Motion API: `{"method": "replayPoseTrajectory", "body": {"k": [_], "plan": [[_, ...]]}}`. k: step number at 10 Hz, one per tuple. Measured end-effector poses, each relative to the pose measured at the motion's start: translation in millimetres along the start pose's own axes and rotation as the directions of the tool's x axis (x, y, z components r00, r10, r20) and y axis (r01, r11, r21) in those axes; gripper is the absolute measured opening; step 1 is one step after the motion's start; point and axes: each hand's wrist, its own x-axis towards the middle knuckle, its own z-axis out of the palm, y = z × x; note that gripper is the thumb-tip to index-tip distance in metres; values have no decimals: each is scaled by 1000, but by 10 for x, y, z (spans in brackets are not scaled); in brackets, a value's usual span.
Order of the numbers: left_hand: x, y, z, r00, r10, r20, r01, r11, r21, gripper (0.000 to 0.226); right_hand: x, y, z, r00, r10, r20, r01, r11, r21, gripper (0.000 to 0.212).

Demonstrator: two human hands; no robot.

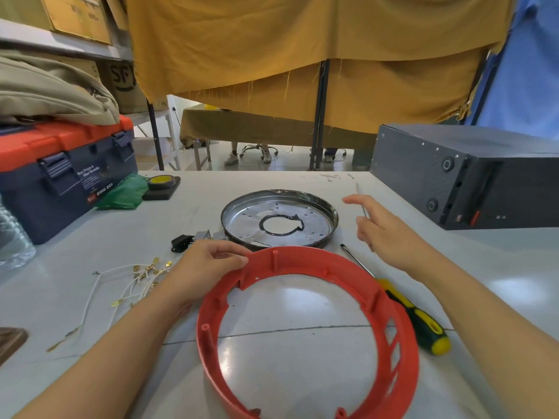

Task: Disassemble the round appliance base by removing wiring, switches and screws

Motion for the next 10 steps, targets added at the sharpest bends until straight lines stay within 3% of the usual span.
{"method": "replayPoseTrajectory", "body": {"k": [1,2,4,7,9,10], "plan": [[-20,5,25,1000,-8,-29,7,1000,-28,14,-192,85,-90,998,69,5,-69,997,-43,44],[-38,-2,39,999,-9,-38,8,999,-41,13,-319,200,-139,984,176,34,-172,979,-114,33],[-61,1,47,999,1,-41,-4,998,-63,16,-446,310,-137,940,326,102,-267,888,-375,33],[-59,-8,71,999,5,-40,-9,995,-100,16,-467,388,-124,954,299,29,-273,904,-330,14],[-27,-41,74,1000,1,-21,-3,991,-131,14,-466,414,-106,958,287,11,-270,913,-306,16],[-22,-73,66,999,-43,-13,40,983,-178,12,-470,427,-86,965,240,-104,-260,923,-284,24]]}}
